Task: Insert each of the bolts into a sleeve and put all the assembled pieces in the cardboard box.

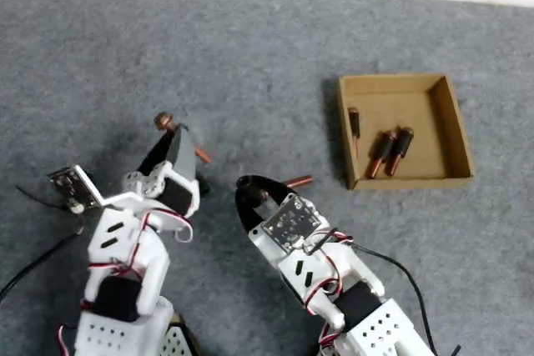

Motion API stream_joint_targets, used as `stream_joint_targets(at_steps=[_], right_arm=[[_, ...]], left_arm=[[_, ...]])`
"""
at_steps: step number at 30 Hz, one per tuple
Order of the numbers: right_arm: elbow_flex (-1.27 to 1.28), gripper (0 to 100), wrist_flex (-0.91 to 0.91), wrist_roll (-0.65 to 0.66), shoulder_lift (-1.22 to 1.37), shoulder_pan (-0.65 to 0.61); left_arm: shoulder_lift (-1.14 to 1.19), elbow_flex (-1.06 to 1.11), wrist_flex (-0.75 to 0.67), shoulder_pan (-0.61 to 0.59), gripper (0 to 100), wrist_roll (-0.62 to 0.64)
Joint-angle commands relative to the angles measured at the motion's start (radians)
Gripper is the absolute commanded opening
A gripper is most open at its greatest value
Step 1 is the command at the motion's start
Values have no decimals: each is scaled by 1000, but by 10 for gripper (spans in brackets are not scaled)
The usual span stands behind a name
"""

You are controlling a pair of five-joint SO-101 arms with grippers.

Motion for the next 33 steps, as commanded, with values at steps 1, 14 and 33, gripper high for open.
stream_joint_targets(at_steps=[1, 14, 33], right_arm=[[140, 5, 1, 11, -18, -10], [140, 5, 1, 12, -19, -5], [140, 5, -1, 14, -21, -4]], left_arm=[[-16, 124, -270, 33, 7, 46], [-16, 124, -219, 163, 6, 41], [-16, 114, -20, 272, 6, 8]])
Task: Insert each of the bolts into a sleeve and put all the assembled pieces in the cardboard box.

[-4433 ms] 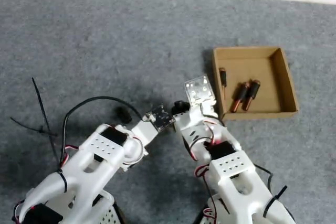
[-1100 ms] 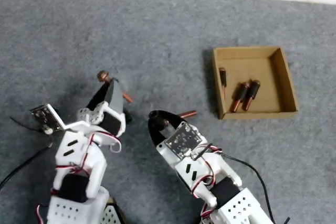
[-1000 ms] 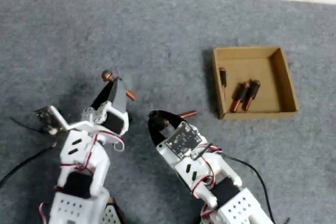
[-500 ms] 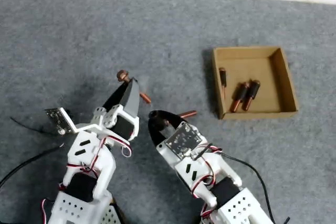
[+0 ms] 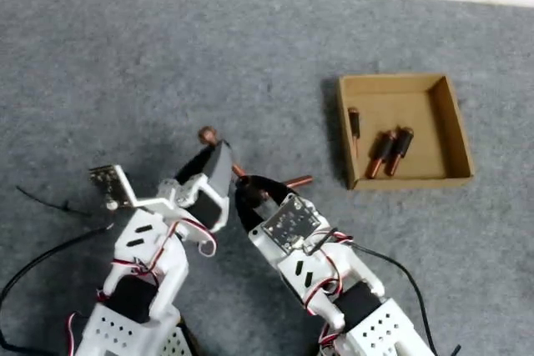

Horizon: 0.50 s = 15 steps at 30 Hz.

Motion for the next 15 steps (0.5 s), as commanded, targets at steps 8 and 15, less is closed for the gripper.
stream_joint_targets(at_steps=[8, 15], right_arm=[[140, 5, -1, 11, -21, -2], [140, 5, -1, 11, -21, -1]], left_arm=[[-18, -51, 41, 25, 6, -58], [-18, -110, 43, -7, 6, -57]])
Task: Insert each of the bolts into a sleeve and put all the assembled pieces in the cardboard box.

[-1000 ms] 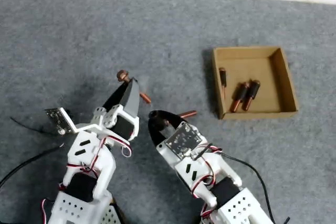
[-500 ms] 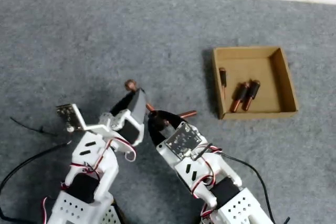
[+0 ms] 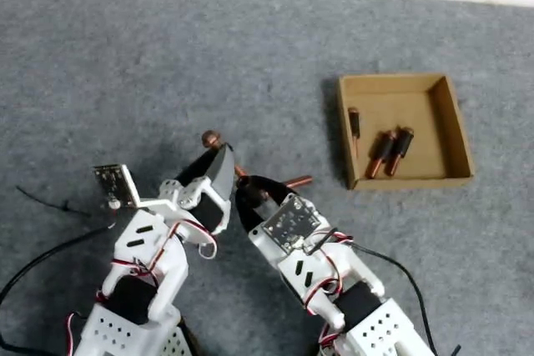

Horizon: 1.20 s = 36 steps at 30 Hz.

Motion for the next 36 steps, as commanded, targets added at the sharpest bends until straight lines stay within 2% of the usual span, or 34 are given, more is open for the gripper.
stream_joint_targets(at_steps=[1, 6, 10, 13, 20, 25, 36], right_arm=[[140, 5, -4, 11, -21, -2], [140, 5, -4, 11, -19, -2], [140, 5, -13, 11, -19, 24], [140, 5, -30, 11, -18, 36], [140, 5, -28, 11, -15, 35], [140, 5, -27, 11, -15, 36], [140, 5, -27, 11, -15, 31]], left_arm=[[-18, -76, 2, -8, 6, -5], [-19, -125, 12, -8, 6, -3], [-19, -188, 140, -5, 6, -3], [-19, -220, 184, -5, 6, -5], [-19, -185, 183, -2, 6, -5], [-19, -186, 183, 93, 6, -9], [-18, -71, 181, 74, 6, -9]])
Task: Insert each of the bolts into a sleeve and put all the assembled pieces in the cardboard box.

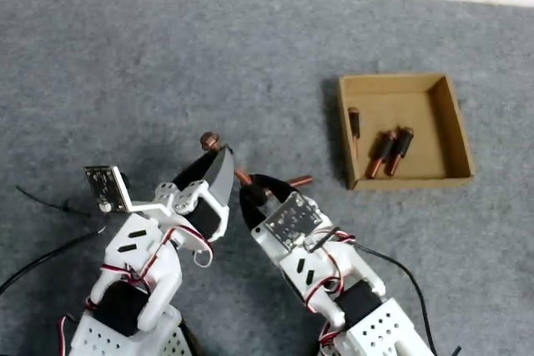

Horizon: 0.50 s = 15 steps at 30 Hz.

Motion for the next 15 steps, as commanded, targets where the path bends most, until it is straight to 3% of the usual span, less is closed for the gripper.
stream_joint_targets(at_steps=[1, 15], right_arm=[[140, 5, -28, 8, -18, 8], [140, 5, -28, 8, -21, 8]], left_arm=[[-5, 64, 3, 15, 6, -11], [-5, 87, 8, 15, 6, -9]])
